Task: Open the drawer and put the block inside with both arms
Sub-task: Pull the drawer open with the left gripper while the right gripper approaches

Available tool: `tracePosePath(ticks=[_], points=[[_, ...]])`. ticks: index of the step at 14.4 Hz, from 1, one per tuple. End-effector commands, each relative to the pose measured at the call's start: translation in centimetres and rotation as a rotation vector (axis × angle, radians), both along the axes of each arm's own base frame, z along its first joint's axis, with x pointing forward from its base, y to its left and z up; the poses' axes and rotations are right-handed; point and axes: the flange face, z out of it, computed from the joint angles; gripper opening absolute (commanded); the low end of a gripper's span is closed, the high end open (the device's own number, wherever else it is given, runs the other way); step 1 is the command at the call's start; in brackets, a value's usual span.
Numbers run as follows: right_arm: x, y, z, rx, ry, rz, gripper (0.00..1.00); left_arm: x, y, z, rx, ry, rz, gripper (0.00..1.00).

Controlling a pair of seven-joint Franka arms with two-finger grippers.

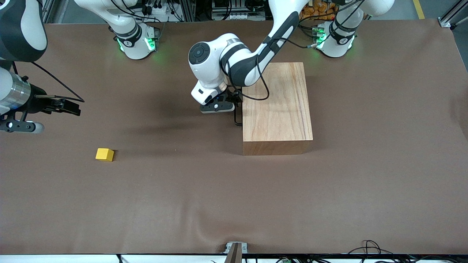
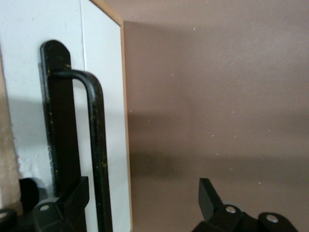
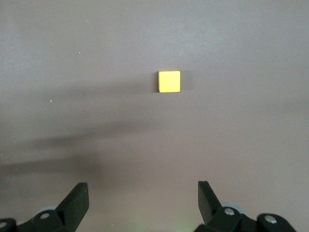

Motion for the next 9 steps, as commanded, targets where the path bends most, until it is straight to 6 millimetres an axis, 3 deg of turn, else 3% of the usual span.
tracePosePath(ticks=[1,6,9], points=[[0.2,0.2,-1.0,-0.005,0.013,0.006,1.0,-0.3,-0.3,-0.1,0.031,-0.004,-0.032,1.0],[1.3,0.4,-1.8,-0.008,-0.026,0.012,1.0,-0.5,-0.6,-1.8,0.029,0.008,-0.031,1.0],[1.9,0.6,-2.4,-0.006,-0.037,0.018,1.0,-0.4,-1.2,-1.8,-0.004,-0.012,-0.034,1.0]])
